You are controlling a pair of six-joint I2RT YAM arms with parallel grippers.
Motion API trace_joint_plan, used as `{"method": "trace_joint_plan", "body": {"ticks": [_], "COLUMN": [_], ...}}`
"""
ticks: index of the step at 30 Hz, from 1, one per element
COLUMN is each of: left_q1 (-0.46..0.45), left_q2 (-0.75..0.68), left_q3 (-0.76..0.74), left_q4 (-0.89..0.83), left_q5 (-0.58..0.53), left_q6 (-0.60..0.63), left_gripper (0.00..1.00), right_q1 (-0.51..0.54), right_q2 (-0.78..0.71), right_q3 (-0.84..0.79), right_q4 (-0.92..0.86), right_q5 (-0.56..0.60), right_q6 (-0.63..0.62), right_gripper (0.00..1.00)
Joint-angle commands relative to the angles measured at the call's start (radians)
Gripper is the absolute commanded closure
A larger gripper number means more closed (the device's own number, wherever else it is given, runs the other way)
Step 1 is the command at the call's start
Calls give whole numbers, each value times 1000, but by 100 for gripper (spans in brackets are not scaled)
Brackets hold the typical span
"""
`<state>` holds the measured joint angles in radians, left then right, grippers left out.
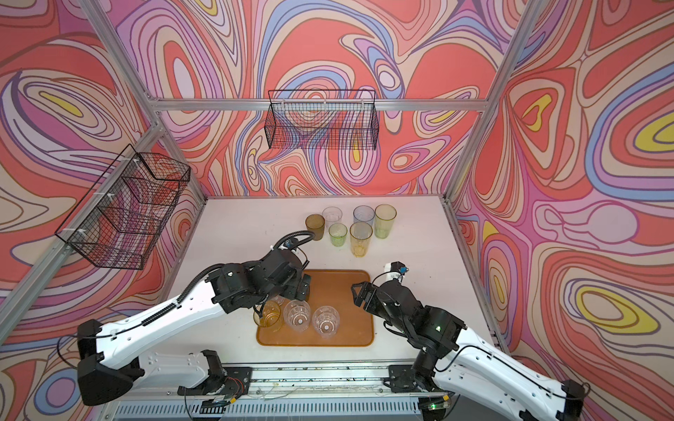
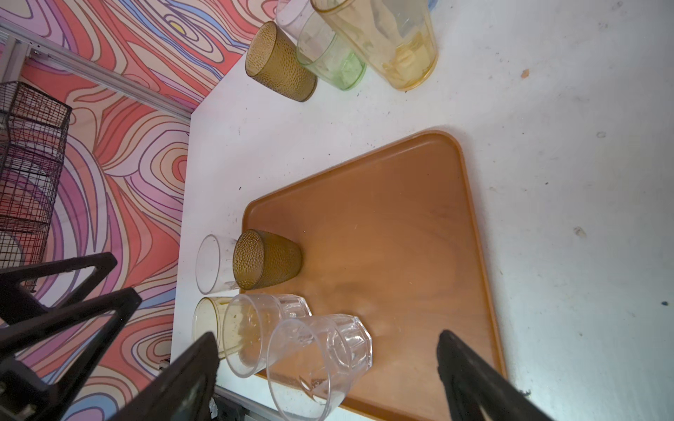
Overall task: Place the glasses into the tray
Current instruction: 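Lift the left gripper off the tray while the right gripper reaches toward the glass cluster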
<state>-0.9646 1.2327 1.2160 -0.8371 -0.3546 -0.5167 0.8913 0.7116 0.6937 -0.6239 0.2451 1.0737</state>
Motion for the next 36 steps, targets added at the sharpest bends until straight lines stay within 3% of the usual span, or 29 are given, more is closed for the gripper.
{"method": "trace_joint_plan", "body": {"ticks": [1, 15, 30, 36], "left_q1": [58, 183, 243, 259], "left_q2": [-52, -138, -300, -334], "left_q3": [-33, -76, -141, -150], "left_q4": [-17, -37, 32, 13], "left_q5": [57, 222, 133, 36], "left_q6": [40, 120, 189, 188], "left_gripper": [0, 0, 0, 0], "right_q1": [-2, -2, -4, -56], "right_q2": [37, 265, 662, 887], "right_q3": [39, 289, 635, 894], "right_q4": [25, -31, 51, -35], "right_q5": [-28, -51, -144, -181], "right_q6": [-37, -173, -344, -480], "right_gripper": [5, 7, 16, 17]}}
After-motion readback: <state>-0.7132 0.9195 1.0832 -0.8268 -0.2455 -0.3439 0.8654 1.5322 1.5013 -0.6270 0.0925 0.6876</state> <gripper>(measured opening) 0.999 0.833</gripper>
